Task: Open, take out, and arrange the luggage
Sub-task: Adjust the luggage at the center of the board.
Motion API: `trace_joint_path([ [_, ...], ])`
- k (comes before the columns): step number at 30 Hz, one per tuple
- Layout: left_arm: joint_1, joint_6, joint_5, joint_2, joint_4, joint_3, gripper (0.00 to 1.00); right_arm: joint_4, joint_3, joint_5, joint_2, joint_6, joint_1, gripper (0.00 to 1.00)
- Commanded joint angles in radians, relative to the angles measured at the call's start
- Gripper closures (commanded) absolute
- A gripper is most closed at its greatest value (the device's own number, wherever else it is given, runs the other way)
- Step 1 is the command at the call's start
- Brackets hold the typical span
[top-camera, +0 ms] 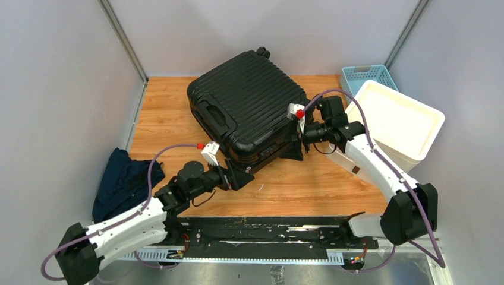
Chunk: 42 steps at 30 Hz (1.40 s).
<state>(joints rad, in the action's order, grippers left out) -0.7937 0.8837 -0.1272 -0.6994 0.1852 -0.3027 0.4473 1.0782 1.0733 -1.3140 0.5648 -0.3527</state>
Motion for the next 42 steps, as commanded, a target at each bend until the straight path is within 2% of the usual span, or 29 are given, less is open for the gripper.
trace_joint_path([
  [1, -0.106, -0.053, 0.203, -0.072, 0.025, -0.021, 0.00, 0.027, 0.025, 0.019, 0.035, 0.001, -0.006, 0.29],
  [5, -0.151, -0.098, 0.279, -0.067, 0.067, 0.010, 0.00, 0.023, 0.024, 0.036, 0.024, -0.009, -0.005, 0.29],
  [11, -0.151, -0.180, 0.345, -0.001, 0.442, 0.236, 0.03, 0.031, 0.034, 0.060, -0.001, -0.018, -0.009, 0.29],
  [14, -0.150, -0.191, 0.339, -0.011, 0.445, 0.251, 0.08, 0.033, 0.033, 0.057, 0.010, -0.013, -0.009, 0.29],
  [18, -0.138, -0.199, 0.288, -0.077, 0.449, 0.234, 0.09, 0.044, 0.031, 0.033, 0.029, 0.008, -0.007, 0.29],
  [21, -0.091, -0.192, 0.221, -0.112, 0.487, 0.235, 0.18, 0.054, 0.032, 0.026, 0.037, 0.024, -0.008, 0.29],
  [25, 0.006, -0.162, 0.118, -0.203, 0.589, 0.242, 0.30, 0.068, 0.039, 0.014, 0.042, 0.040, -0.006, 0.29],
  [32, 0.037, -0.113, -0.037, -0.510, 0.908, 0.210, 0.36, 0.088, 0.045, 0.023, 0.037, 0.058, -0.004, 0.29],
  [36, 0.039, -0.087, -0.052, -0.654, 1.096, 0.223, 0.41, 0.091, 0.044, 0.025, 0.033, 0.061, -0.001, 0.29],
  [42, 0.039, -0.063, -0.031, -0.750, 1.195, 0.211, 0.48, 0.094, 0.043, 0.027, 0.035, 0.067, 0.000, 0.29],
])
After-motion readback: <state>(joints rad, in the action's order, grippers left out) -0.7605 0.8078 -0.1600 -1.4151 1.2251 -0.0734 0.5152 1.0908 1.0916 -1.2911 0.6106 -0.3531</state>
